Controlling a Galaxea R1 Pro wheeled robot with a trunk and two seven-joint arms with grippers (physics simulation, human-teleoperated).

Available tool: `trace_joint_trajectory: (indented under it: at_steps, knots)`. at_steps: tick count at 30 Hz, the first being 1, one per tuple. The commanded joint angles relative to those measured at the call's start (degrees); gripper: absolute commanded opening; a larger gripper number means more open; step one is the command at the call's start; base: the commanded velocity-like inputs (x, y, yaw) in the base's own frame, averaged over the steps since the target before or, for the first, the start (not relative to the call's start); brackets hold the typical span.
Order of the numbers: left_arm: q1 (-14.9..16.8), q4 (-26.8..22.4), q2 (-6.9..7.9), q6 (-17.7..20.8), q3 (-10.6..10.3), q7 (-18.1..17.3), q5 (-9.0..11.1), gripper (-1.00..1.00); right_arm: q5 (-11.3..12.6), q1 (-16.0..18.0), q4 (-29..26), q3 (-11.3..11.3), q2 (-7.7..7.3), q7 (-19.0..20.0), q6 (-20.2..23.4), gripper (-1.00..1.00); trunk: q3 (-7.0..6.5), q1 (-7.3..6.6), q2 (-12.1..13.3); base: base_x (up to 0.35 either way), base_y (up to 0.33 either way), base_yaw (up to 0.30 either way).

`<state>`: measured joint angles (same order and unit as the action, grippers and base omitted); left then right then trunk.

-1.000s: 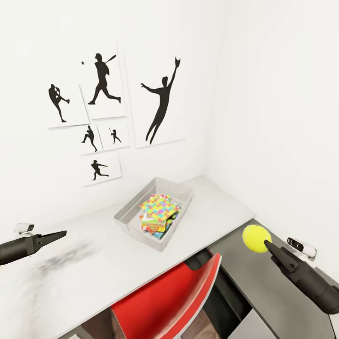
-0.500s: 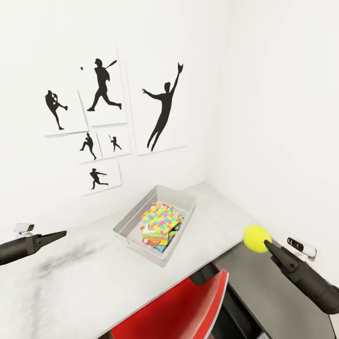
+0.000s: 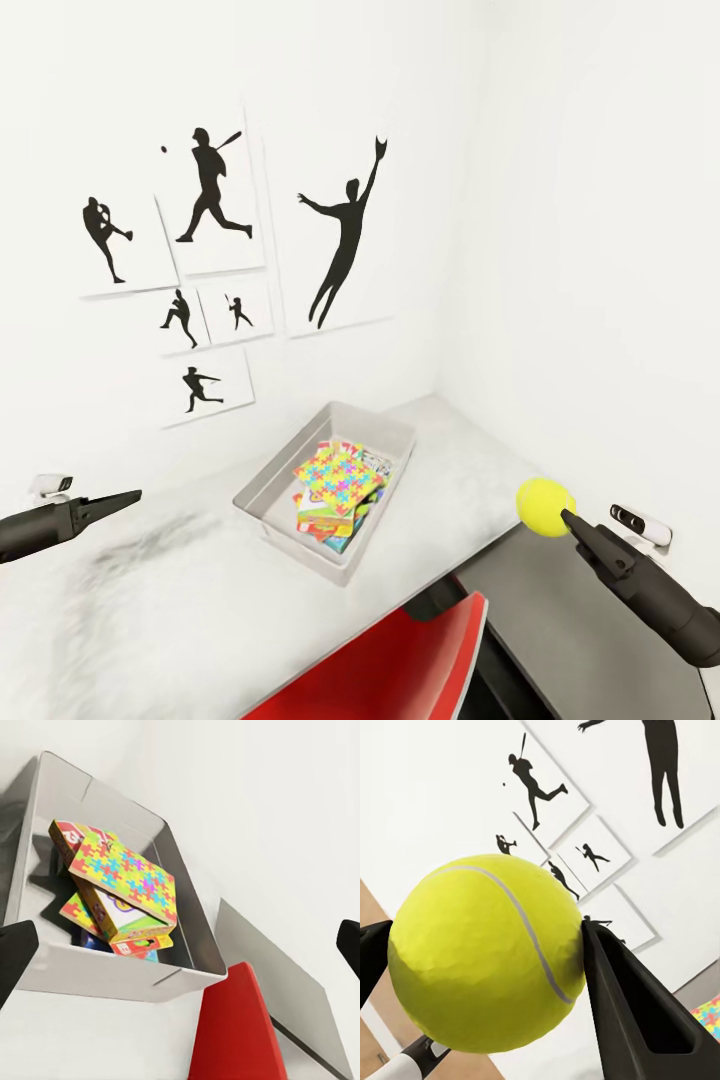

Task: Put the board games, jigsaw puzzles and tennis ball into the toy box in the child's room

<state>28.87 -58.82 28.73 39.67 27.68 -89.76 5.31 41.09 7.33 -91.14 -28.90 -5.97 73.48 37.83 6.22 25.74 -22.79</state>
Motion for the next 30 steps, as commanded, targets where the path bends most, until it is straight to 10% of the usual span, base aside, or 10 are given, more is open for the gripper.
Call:
trace_joint_trajectory:
  at_steps: [1,17,24,30]
  knots:
    - [0.05,-0.02,0.01,0.60,0.01,-0.24,-0.04,1.00,0.33,0.05,-0.02,-0.02,-0.01,0.11,0.75,-1.00,0.13,0.04,-0.13,0.018,0.000,0.000]
    - [0.02,0.01,0.06,0.59,0.05,-0.24,-0.04,1.00,-2.19,0.32,-0.16,3.03,0.66,-5.74,1.54,-1.00,0.13,0.04,-0.13,0.000,0.000,0.000]
    - [-0.01,0.01,0.01,0.59,0.01,-0.24,-0.04,1.00,-5.15,15.86,0.10,18.31,3.20,-33.26,12.98,-1.00,0.13,0.04,-0.13,0.000,0.000,0.000]
    - [0.01,0.00,0.01,0.61,0.08,-0.24,-0.04,1.00,-5.46,33.44,13.20,30.15,13.88,-65.80,16.47,-1.00,0.13,0.04,-0.13,0.000,0.000,0.000]
